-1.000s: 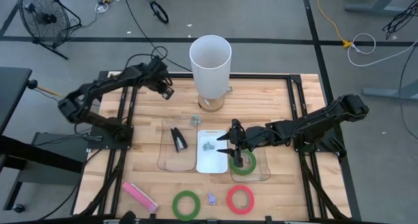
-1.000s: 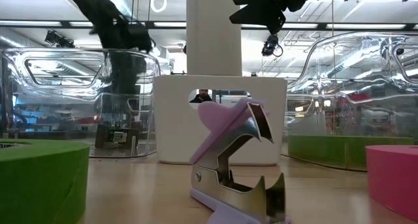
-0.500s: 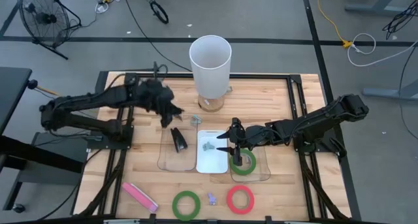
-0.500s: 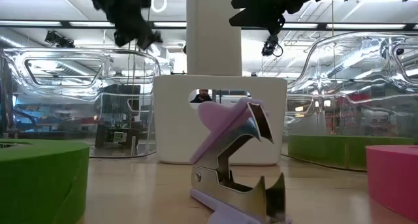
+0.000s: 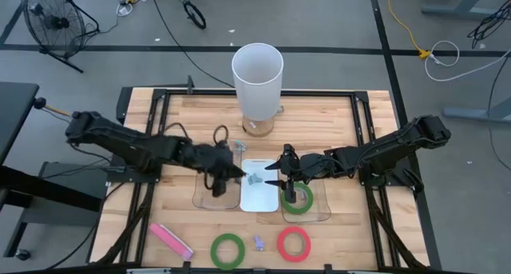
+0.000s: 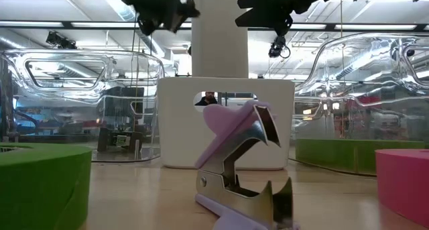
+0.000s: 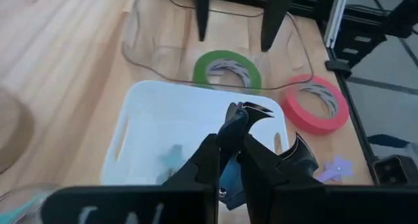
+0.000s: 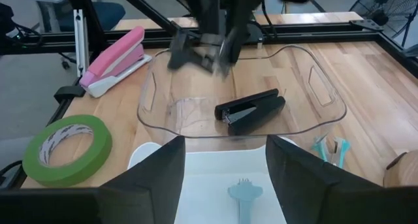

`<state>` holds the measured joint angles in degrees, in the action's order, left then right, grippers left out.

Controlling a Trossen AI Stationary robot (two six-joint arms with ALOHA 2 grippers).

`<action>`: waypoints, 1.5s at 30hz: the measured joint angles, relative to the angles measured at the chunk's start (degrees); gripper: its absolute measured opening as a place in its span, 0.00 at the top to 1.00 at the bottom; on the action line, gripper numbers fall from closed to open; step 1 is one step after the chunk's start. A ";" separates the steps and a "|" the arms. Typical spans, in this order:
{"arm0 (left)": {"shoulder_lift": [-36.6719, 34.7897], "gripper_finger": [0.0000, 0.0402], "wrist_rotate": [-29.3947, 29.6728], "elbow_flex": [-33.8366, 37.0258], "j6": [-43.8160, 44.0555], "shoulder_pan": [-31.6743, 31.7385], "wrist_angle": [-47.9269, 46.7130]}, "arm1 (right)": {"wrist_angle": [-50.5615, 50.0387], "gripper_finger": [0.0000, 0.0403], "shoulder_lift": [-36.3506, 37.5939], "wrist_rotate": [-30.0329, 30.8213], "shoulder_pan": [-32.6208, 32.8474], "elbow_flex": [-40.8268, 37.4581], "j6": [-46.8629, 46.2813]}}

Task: Pick and place Stapler, Stapler remover, tape
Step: Put the black staple remover into the white bin, then put the light blue staple remover into the white bin

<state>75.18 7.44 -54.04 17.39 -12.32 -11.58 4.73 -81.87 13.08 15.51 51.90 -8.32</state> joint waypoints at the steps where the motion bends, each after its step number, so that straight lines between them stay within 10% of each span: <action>1: 1.47 0.91 0.06 -0.02 -0.01 -0.23 1.37 | 0.00 0.47 0.00 0.00 0.00 0.00 0.00; 24: 17.10 0.91 -4.18 -0.02 -0.01 0.28 14.48 | 0.00 0.47 0.00 -0.02 0.00 0.00 0.26; 35: 17.61 0.56 -0.58 0.00 -0.02 0.63 14.37 | -0.02 0.47 0.00 -0.02 0.00 0.00 0.28; 45: 12.71 0.54 4.36 -0.02 -3.79 1.35 11.36 | -0.21 0.47 0.00 -0.03 0.00 0.00 0.30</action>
<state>87.89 11.80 -54.06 13.59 -10.97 -0.22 4.52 -81.87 13.05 15.51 51.90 -8.02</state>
